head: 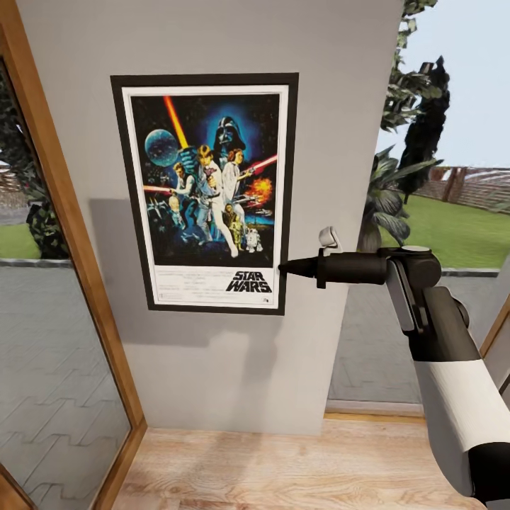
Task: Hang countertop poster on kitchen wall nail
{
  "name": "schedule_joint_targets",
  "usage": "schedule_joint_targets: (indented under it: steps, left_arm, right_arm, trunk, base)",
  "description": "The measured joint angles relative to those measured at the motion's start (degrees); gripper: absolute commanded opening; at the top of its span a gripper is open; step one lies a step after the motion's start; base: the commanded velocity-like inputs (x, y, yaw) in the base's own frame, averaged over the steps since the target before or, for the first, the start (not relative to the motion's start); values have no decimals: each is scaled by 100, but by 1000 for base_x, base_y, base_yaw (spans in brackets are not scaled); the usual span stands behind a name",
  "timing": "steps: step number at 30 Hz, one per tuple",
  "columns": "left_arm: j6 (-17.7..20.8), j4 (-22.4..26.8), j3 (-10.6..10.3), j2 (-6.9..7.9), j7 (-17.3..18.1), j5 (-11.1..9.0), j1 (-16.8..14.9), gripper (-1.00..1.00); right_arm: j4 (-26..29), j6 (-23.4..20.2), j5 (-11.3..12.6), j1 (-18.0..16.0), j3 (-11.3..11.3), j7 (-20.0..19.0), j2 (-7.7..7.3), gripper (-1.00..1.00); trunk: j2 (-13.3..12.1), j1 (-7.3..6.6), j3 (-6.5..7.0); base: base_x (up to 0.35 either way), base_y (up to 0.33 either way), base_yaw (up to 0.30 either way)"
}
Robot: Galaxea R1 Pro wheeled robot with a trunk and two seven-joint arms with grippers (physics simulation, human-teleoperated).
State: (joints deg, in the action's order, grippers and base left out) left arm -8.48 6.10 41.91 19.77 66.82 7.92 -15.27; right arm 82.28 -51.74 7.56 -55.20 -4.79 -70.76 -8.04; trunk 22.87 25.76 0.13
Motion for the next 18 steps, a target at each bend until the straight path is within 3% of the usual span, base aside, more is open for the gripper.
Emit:
schedule_joint_targets:
  steps: [18]
  left_arm:
    - [0,0,0,0,0,0,0,100]
  right_arm:
    - [0,23,0,-6,2,17,0,-100]
  trunk:
    - [0,0,0]
  base:
    - [0,0,0]
